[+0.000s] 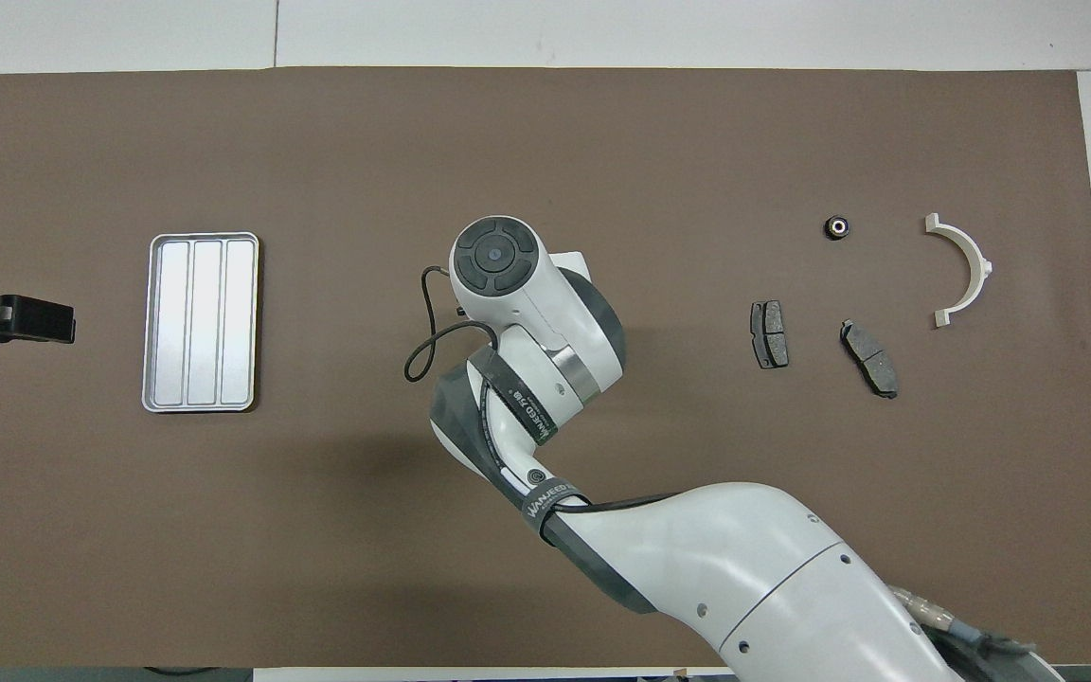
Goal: Place bearing gear from tray to pile
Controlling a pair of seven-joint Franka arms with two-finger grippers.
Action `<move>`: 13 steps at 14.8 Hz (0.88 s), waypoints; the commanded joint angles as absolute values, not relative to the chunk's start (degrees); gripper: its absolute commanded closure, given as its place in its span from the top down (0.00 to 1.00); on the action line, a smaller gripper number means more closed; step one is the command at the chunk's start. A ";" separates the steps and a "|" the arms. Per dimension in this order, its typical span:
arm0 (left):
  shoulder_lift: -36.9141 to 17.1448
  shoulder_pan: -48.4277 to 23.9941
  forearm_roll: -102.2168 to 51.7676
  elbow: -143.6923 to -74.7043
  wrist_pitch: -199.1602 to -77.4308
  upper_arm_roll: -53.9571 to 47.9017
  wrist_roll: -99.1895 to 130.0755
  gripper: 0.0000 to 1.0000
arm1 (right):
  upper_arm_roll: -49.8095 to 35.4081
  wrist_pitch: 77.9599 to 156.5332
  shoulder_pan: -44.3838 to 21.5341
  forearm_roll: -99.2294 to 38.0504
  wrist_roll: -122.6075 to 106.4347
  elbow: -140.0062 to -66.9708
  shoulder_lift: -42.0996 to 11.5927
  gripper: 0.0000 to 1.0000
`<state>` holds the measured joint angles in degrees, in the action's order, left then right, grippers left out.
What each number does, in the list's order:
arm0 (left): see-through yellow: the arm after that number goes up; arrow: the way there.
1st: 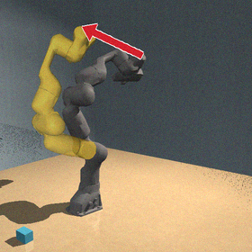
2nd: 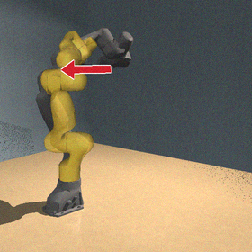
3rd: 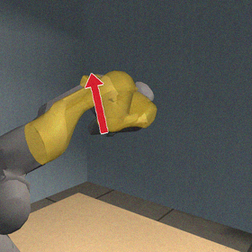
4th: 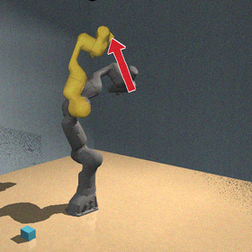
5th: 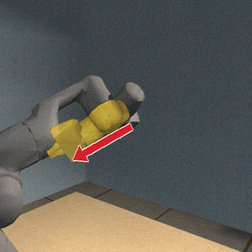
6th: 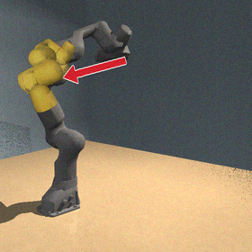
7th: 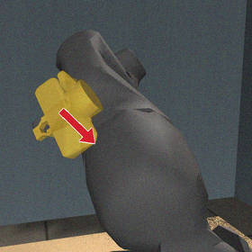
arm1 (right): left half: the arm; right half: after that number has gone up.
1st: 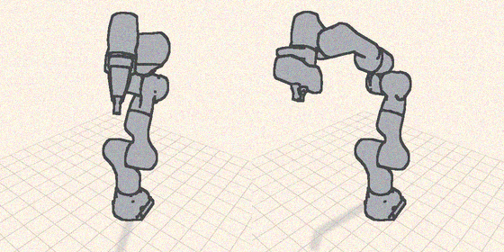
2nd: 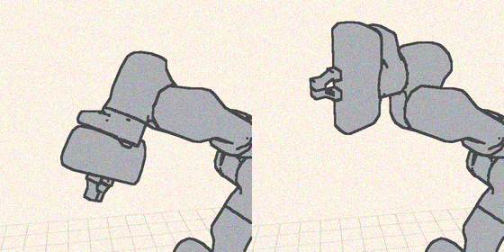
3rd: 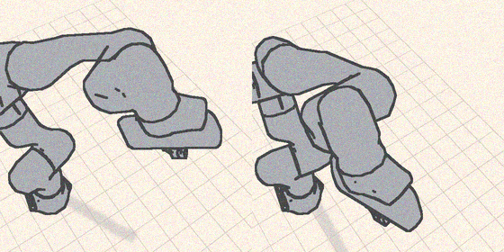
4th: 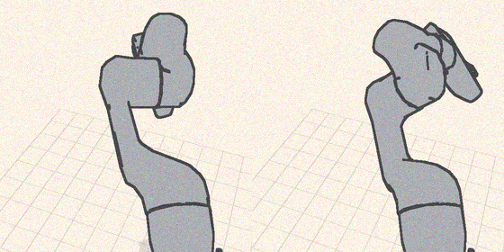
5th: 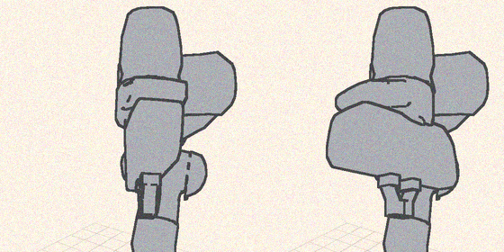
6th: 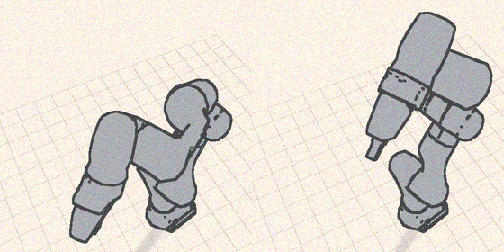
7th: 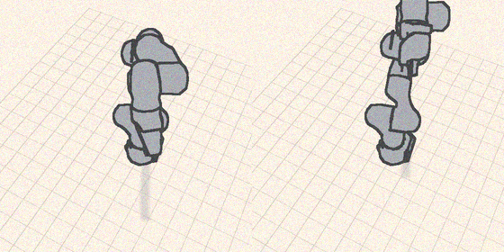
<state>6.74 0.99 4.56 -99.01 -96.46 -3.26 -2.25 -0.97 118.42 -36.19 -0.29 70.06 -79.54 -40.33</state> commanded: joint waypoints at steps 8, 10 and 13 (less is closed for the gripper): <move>2.99 0.44 2.37 -93.96 -88.42 -2.90 -2.81 1.00 | -1.14 120.76 -36.21 -0.18 71.46 -81.39 -40.52 0.70; 2.90 0.44 2.29 -93.96 -88.33 -2.90 -2.81 1.00 | -1.23 120.24 -36.12 -0.26 71.37 -81.30 -40.34 0.61; 2.99 0.61 2.29 -94.31 -87.72 -2.90 -2.81 1.00 | -1.76 119.97 -35.77 -0.35 71.28 -81.21 -40.25 0.27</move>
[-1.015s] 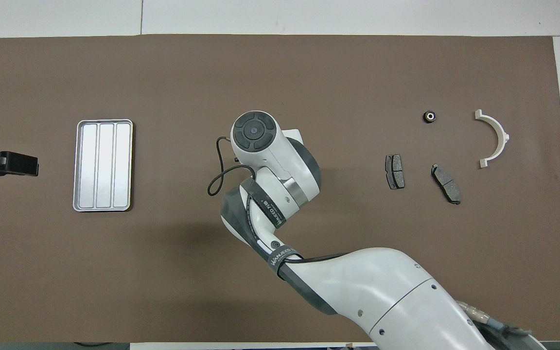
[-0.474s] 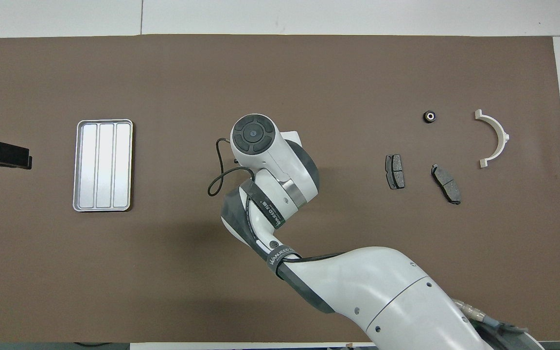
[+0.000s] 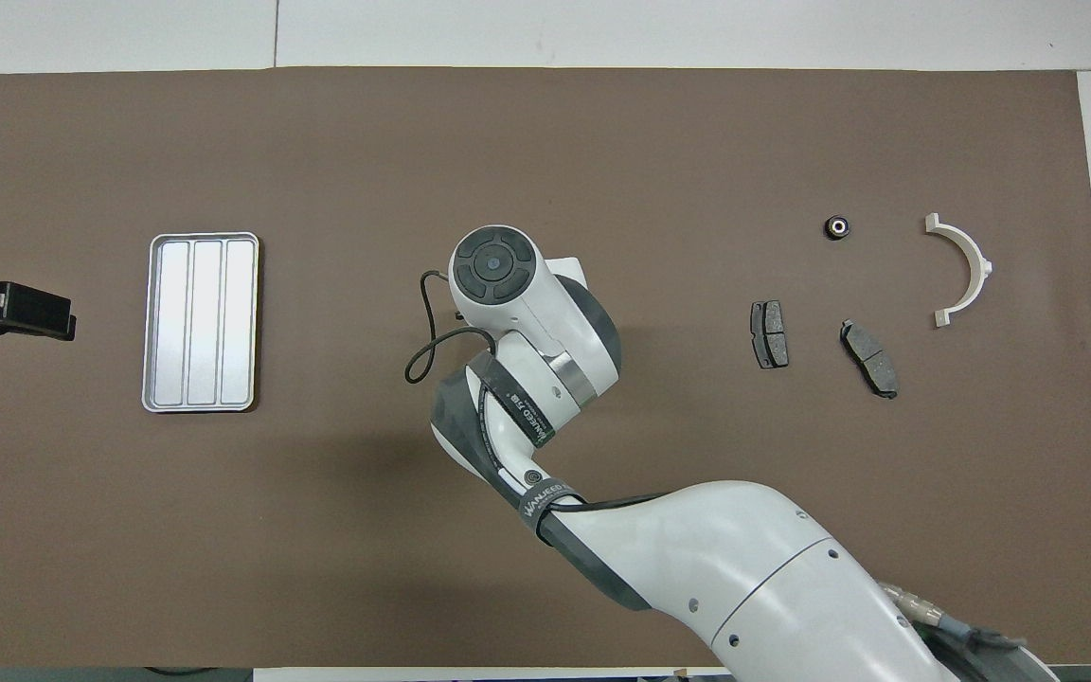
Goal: Place bearing gear from tray to pile
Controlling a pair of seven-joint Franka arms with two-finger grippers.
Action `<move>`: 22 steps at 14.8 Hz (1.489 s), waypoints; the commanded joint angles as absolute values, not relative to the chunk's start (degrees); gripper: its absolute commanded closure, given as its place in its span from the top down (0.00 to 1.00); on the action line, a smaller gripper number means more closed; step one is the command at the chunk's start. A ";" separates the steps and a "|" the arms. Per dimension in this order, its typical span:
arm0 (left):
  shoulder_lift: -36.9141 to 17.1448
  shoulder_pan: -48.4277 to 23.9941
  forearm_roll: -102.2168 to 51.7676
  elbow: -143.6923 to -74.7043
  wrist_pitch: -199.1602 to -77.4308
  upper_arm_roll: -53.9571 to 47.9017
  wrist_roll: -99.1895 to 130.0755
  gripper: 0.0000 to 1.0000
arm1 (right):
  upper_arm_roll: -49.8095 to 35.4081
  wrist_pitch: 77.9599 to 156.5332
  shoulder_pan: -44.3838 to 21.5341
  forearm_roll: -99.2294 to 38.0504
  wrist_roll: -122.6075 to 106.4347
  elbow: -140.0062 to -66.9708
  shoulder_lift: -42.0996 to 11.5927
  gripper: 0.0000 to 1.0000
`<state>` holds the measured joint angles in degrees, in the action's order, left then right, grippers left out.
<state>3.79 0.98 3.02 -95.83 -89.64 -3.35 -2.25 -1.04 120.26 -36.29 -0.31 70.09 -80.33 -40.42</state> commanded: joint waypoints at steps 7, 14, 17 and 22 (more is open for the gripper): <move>4.48 0.44 2.29 -97.56 -88.07 -2.99 -2.72 1.00 | -1.93 118.75 -35.25 -0.79 70.84 -80.60 -40.17 0.00; 4.66 0.17 2.11 -98.08 -88.50 -3.25 -2.81 1.00 | -1.32 104.15 -16.28 0.70 30.21 -70.40 -39.82 0.00; 4.66 0.70 -2.54 -98.17 -89.91 -3.16 -2.73 1.00 | -1.49 110.09 -10.13 2.11 17.53 -72.15 -39.90 0.00; 4.57 0.09 -2.55 -98.09 -90.26 -3.16 -2.99 1.00 | -1.49 120.48 -5.98 2.02 9.76 -80.15 -39.81 0.00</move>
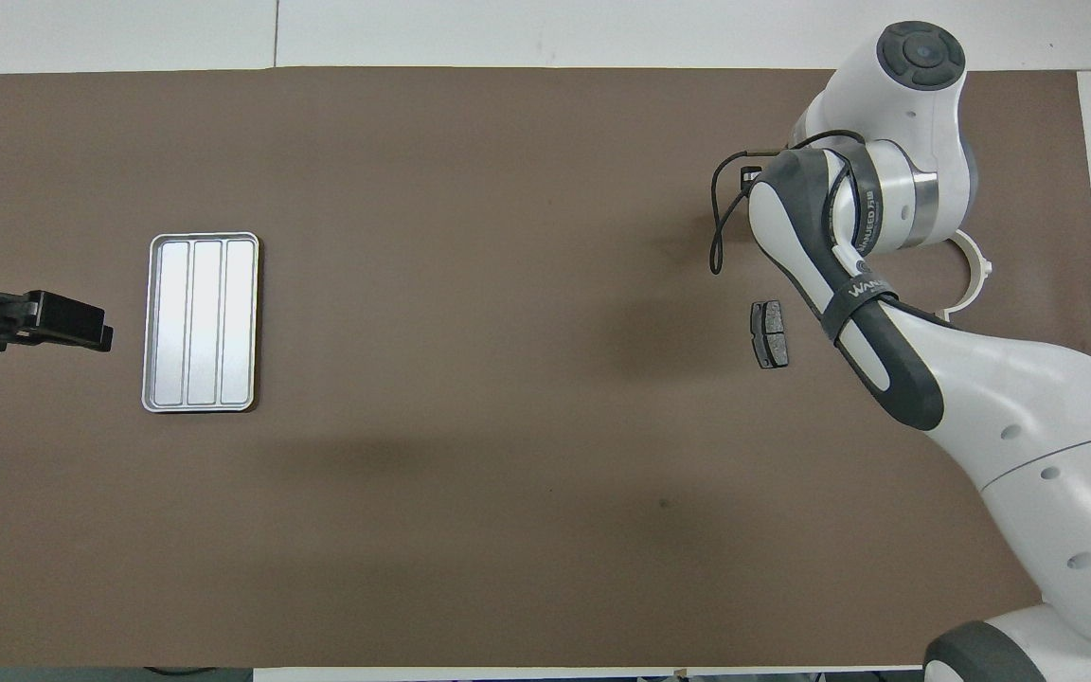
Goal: Place bearing gear from tray to pile
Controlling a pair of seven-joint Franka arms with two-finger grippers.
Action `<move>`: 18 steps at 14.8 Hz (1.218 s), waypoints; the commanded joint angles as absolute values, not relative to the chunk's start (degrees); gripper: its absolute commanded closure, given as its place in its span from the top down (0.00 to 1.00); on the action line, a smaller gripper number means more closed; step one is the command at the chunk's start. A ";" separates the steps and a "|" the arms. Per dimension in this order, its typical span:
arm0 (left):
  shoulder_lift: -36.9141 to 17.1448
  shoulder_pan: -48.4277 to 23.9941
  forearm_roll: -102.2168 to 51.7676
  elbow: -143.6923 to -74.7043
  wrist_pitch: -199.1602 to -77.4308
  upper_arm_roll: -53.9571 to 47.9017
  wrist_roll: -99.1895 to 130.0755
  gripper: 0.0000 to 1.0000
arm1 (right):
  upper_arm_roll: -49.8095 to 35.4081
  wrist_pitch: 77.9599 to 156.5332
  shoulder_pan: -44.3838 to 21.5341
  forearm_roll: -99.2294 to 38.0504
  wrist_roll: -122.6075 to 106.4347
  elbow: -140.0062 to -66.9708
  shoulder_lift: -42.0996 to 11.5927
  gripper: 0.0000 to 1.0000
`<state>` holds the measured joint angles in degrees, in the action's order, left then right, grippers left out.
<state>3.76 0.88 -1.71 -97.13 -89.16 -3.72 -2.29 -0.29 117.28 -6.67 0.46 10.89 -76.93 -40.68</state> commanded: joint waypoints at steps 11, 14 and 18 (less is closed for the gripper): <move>4.57 0.17 -2.46 -98.00 -89.91 -3.16 -2.46 1.00 | -1.41 122.52 -6.06 2.11 10.02 -82.62 -38.15 1.00; 4.66 0.09 -2.46 -98.00 -89.91 -3.16 -2.46 1.00 | -1.41 121.03 -5.63 2.11 10.02 -82.71 -36.13 1.00; 4.57 0.09 -2.46 -98.00 -89.91 -3.16 -2.46 1.00 | -1.32 117.69 -5.10 2.20 9.93 -82.79 -33.67 1.00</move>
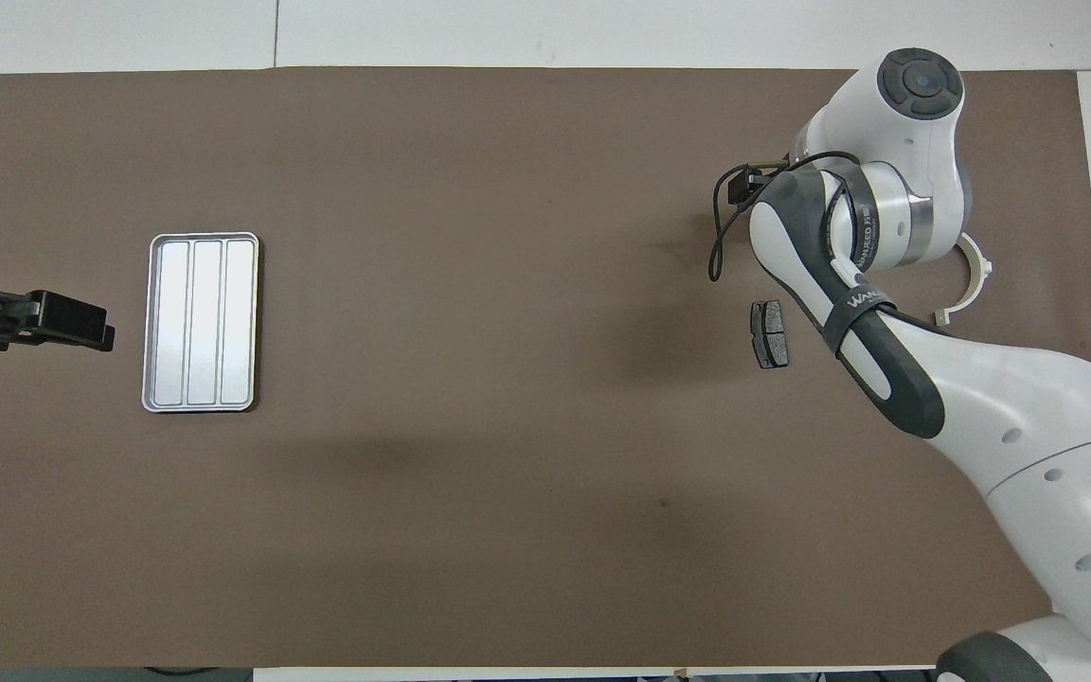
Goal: Place bearing gear from tray to pile
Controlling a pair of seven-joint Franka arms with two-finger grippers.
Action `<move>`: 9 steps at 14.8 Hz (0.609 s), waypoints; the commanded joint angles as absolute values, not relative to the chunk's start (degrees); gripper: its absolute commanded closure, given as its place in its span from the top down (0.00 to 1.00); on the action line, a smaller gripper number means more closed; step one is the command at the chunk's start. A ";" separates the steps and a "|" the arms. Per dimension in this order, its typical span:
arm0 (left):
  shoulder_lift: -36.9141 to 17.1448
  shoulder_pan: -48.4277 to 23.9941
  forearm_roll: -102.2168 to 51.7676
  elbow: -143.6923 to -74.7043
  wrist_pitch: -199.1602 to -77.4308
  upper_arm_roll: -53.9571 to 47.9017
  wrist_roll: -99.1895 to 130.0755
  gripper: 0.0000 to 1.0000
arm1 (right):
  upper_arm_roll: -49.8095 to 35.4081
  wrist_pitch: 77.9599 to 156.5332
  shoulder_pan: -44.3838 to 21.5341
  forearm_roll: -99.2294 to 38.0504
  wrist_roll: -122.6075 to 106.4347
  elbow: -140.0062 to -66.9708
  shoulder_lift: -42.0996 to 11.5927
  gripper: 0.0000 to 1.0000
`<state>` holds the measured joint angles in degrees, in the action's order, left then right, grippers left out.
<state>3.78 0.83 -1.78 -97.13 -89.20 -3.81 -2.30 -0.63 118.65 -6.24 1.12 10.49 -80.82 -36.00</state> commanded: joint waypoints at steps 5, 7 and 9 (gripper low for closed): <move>4.57 0.09 -2.46 -98.00 -89.91 -3.16 -2.55 1.00 | -1.32 113.39 -3.52 2.20 9.41 -82.97 -30.51 1.00; 4.66 0.09 -2.46 -98.00 -89.91 -3.16 -2.55 1.00 | -1.32 111.54 -2.82 2.11 7.39 -85.94 -25.78 1.00; 4.66 0.09 -2.55 -98.00 -89.91 -3.16 -2.46 1.00 | -1.32 111.53 -2.46 1.93 6.94 -92.25 -18.41 1.00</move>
